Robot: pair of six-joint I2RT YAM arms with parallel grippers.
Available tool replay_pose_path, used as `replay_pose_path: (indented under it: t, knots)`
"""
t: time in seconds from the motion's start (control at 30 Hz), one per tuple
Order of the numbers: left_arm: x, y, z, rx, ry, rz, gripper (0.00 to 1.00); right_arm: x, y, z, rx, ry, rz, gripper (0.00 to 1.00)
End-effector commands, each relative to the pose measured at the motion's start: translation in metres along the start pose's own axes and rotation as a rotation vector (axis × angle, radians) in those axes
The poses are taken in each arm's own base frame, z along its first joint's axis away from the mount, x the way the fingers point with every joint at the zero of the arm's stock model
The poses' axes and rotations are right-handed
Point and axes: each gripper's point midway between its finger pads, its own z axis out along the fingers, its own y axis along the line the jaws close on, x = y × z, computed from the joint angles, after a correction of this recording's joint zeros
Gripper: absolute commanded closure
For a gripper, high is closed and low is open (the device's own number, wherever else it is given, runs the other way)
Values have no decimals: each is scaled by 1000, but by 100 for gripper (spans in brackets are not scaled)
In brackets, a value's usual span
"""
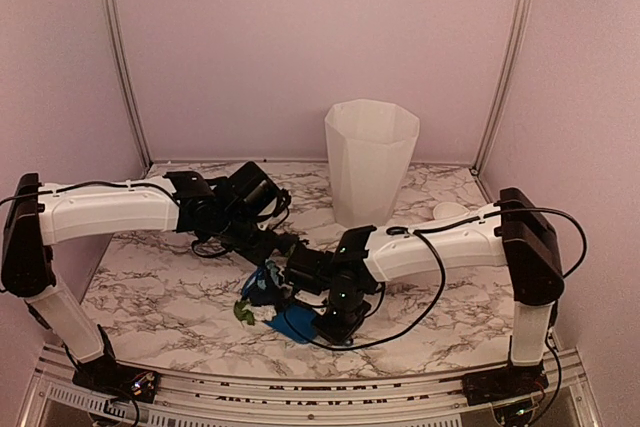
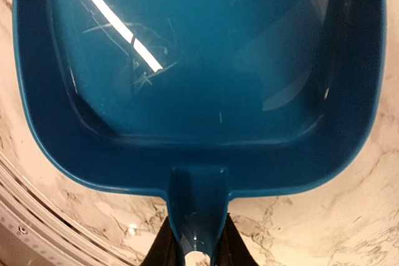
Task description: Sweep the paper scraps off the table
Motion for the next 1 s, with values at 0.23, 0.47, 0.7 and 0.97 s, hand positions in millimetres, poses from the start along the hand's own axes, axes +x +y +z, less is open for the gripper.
replay_pose_path:
  t: [0.23, 0.47, 0.7, 0.97]
  knots:
    - [-16, -13, -30, 86, -78, -77, 100, -55, -8, -9, 67, -160, -14, 100]
    - [-41, 9, -59, -12, -152, -129, 100, -65, -11, -39, 69, -277, 24, 100]
    - [-68, 19, -103, -19, -246, -168, 100, -73, -24, -69, 93, -378, 72, 100]
    - [-93, 36, -151, -40, -383, -252, 100, -77, -32, -98, 118, -445, 98, 100]
